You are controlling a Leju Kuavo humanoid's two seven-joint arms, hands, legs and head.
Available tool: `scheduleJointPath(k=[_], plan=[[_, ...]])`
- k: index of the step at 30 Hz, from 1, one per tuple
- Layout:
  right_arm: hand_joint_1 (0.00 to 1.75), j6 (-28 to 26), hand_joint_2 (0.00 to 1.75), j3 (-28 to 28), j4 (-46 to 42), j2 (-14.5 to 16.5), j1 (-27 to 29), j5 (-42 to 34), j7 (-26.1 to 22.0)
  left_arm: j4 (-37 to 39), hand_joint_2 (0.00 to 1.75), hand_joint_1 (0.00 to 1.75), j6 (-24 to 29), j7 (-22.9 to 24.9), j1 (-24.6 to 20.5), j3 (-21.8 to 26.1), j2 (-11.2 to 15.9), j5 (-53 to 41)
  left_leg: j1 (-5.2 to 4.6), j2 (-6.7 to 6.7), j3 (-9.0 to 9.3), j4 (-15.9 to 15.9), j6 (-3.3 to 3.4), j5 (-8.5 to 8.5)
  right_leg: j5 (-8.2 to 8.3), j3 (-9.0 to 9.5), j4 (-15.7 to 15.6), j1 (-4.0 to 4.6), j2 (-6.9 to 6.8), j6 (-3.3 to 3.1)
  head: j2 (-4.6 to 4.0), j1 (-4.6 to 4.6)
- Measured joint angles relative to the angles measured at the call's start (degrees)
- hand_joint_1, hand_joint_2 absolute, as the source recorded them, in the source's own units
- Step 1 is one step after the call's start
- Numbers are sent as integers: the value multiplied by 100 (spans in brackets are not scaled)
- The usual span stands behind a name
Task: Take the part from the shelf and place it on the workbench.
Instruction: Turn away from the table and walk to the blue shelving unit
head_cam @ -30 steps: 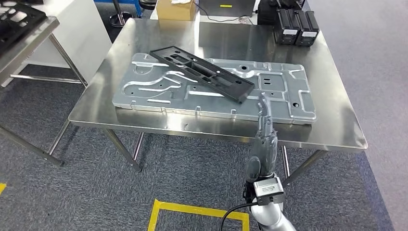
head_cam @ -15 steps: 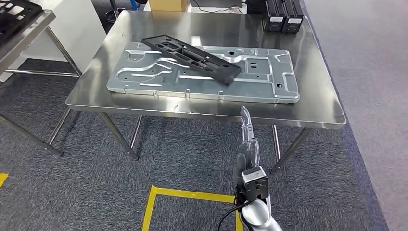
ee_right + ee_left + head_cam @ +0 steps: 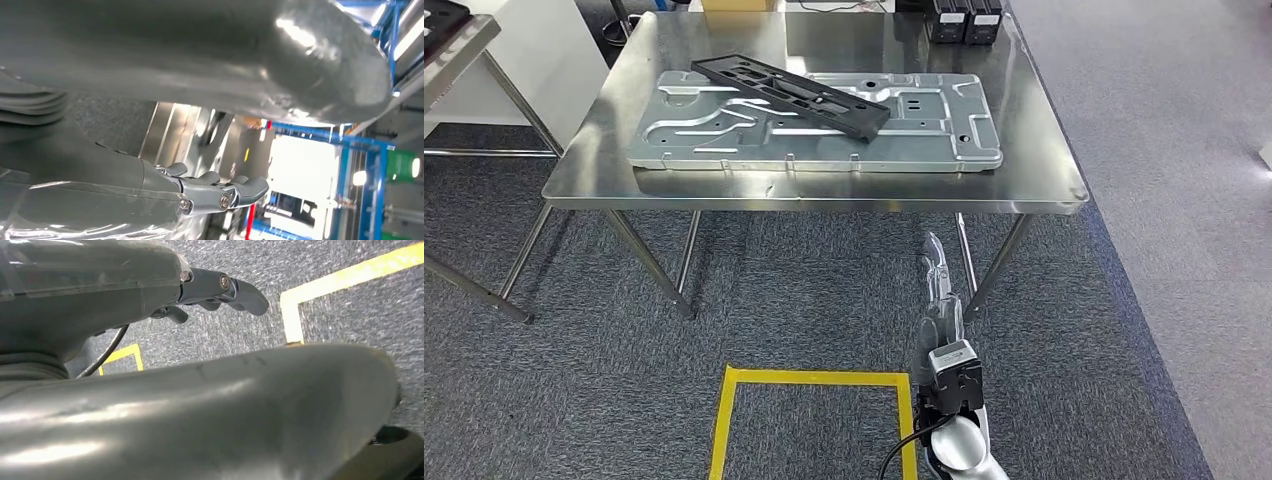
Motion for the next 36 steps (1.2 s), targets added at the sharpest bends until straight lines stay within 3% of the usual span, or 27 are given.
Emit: scheduleJointPath(k=[2,4,5,6,7,9,10,11,12,14,16,17,19,20,21,24,25,26,27,29,31,32,34,36], plan=[[0,2,0,-25,17,26,-1,-1,-3,0,0,0,3,16,0,-1,9,-2,-13,61,-62,65,-73,62,-173,243,-436,37,-60,-95,0,-4],[0,5,0,-50,45,39,7,-1,-4,0,0,0,6,28,2,-2,14,-8,10,97,-85,74,-153,102,-114,172,-460,52,-10,-219,0,-3],[0,7,0,-66,62,45,8,-4,-3,0,0,0,7,32,3,-3,18,-14,27,48,-125,138,-191,6,-52,117,-462,55,19,-274,0,-3],[0,8,0,-81,78,56,6,-8,-2,0,0,0,5,35,7,-5,22,-26,40,-30,-184,272,-224,-173,15,54,-468,51,43,-321,0,-3],[0,8,0,-97,91,69,3,-12,-2,0,0,0,4,37,14,-9,29,-40,51,-134,-272,547,-251,-469,93,-31,-470,50,76,-361,0,-4],[0,5,0,-129,114,87,8,-20,3,0,0,0,-4,39,25,-21,40,-69,49,-273,-431,1259,-266,-1000,234,-210,-465,70,161,-393,0,-7],[0,-1,0,-147,125,90,20,-25,8,0,0,0,-13,39,27,-30,45,-86,47,-304,-450,1556,-260,-1118,311,-310,-460,86,210,-398,0,-6],[0,-11,0,-167,133,90,38,-31,13,0,0,0,-23,39,26,-40,49,-99,44,-317,-375,1650,-240,-1070,382,-404,-456,100,258,-397,0,-7],[0,-25,0,-186,137,90,58,-36,18,0,0,0,-32,39,24,-53,52,-110,36,-332,-201,1538,-205,-931,450,-491,-452,113,308,-393,0,-7],[0,-42,0,-215,134,93,93,-38,22,-1,0,0,-43,38,16,-81,72,-121,7,-481,398,840,-85,-696,585,-637,-444,124,409,-377,1,-6],[0,-45,0,-235,122,102,109,-36,22,-2,0,0,-44,34,7,-102,99,-119,-37,-654,936,57,13,-738,707,-721,-440,121,491,-334,1,-6],[0,-46,0,-248,117,107,121,-34,23,-2,0,0,-44,32,3,-107,110,-117,-60,-688,1055,-154,39,-789,770,-748,-448,110,524,-300,1,-8],[0,-46,0,-280,115,110,157,-34,23,-1,0,0,-46,35,2,-111,110,-114,-76,-605,1048,-282,70,-734,872,-787,-473,94,584,-224,0,-10],[0,-45,0,-296,116,110,174,-34,25,0,0,0,-48,40,5,-113,109,-113,-67,-548,1006,-312,101,-660,812,-823,-436,97,561,-195,0,-7],[0,-44,0,-313,117,109,180,-36,25,1,0,0,-48,48,8,-114,108,-113,-52,-483,956,-344,136,-578,640,-880,-309,104,505,-172,0,2],[0,-27,0,-350,121,109,174,-40,28,2,0,0,-52,66,14,-115,108,-112,-49,-293,725,-350,193,-377,-194,-1129,633,83,297,-102,0,20],[0,-19,0,-356,127,109,177,-40,29,2,0,0,-55,68,14,-115,108,-112,-50,-228,632,-329,184,-320,-288,-1168,958,61,273,-69,0,21],[0,-11,0,-364,135,109,179,-40,29,2,0,0,-57,71,13,-115,108,-112,-46,-161,534,-298,171,-268,-234,-1144,1156,36,257,-38,0,21],[0,-8,0,-373,142,109,180,-40,29,2,0,0,-58,72,12,-115,107,-112,-39,-96,432,-255,152,-225,-77,-1040,1187,10,237,-8,0,21],[0,-3,0,-386,149,110,171,-40,30,2,0,0,-63,78,9,-115,108,-114,-26,8,234,-133,102,-168,160,-535,709,-32,100,39,0,22],[0,4,0,-392,150,115,138,-40,30,2,0,0,-84,96,6,-121,110,-125,-30,93,88,5,36,-132,13,32,-72,-17,-67,19,0,20],[0,7,0,-397,153,119,123,-41,30,2,0,0,-104,109,2,-125,111,-137,-32,134,42,47,-1,-103,-92,177,-329,3,-106,-21,0,18],[0,8,0,-416,171,121,123,-44,31,2,0,0,-167,140,-2,-134,112,-167,-13,194,-14,71,-88,-38,-120,161,-484,31,-53,-134,0,16],[0,4,0,-438,191,123,136,-49,32,2,0,0,-238,172,5,-144,113,-195,23,51,-99,208,-168,-204,-22,74,-505,27,21,-247,0,15]])
